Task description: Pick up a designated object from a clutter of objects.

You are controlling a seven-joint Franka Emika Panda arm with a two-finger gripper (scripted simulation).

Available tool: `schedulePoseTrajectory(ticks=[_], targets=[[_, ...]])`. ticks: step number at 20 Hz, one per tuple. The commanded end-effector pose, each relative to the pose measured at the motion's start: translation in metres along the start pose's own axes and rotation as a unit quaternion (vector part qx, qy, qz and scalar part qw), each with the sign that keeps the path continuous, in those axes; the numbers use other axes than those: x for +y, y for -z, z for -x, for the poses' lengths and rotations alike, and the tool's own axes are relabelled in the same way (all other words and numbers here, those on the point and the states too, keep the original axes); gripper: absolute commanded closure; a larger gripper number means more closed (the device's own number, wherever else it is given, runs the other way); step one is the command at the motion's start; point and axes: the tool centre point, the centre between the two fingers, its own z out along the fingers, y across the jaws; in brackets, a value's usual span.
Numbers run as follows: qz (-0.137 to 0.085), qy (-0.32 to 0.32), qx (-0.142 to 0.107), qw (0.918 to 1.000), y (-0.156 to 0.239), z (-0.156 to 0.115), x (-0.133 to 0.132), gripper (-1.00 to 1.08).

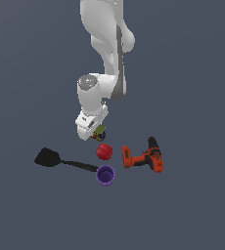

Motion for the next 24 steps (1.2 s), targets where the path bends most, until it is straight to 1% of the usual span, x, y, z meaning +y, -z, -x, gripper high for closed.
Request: schedulePoseTrajectory(ticks=[1, 9, 24], targets=[[0.002, 0.000, 0.001, 1.0000, 0.010, -0.003, 0.000, 1.08], [0.002, 0.000, 0.000, 1.0000, 0.058, -0.013, -0.009, 1.08], [0.002, 0.000, -0.001, 1.0000, 0.192, -0.043, -0.030, 1.08]])
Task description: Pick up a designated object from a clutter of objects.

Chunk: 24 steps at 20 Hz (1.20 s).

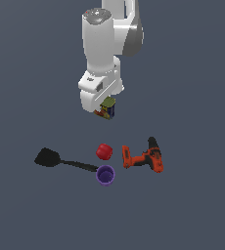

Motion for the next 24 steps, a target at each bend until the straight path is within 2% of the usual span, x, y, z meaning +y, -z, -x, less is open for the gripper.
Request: schedulePoseTrajectory(ticks=[1, 13, 24], targets=[[0.001, 0.000, 0.001, 1.0000, 0.025, -0.005, -0.003, 1.08], [0.000, 0.001, 0.002, 1.0000, 0.127, -0.031, -0.017, 1.08], [0.000, 0.001, 0.002, 1.0000, 0.170, -0.043, -0.020, 1.08]])
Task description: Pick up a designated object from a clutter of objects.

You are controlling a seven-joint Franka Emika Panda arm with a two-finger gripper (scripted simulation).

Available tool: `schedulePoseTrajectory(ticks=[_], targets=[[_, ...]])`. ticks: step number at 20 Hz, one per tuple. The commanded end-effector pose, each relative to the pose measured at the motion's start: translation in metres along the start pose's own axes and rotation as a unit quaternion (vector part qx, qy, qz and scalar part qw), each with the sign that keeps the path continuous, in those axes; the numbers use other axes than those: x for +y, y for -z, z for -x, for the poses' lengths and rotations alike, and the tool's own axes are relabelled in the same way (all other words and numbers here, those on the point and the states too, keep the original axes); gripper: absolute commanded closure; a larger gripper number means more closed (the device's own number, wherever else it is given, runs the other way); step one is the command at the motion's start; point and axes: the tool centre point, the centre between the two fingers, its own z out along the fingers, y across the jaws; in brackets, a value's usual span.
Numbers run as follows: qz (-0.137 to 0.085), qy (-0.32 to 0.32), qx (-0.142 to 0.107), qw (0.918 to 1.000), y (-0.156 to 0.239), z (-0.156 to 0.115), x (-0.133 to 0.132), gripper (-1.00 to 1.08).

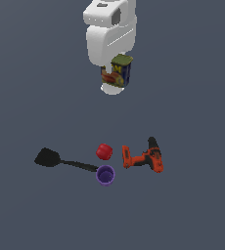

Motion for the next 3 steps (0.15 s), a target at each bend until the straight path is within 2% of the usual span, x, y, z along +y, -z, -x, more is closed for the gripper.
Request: schedulePoseTrajectory(ticks=[1, 3], targets=[[0.001, 0.000, 0.001, 1.0000, 0.0056, -0.0015, 0.0004, 1.08], [0.001, 0.000, 0.001, 1.0000, 0.0061, -0.0017, 0.0006, 1.08]])
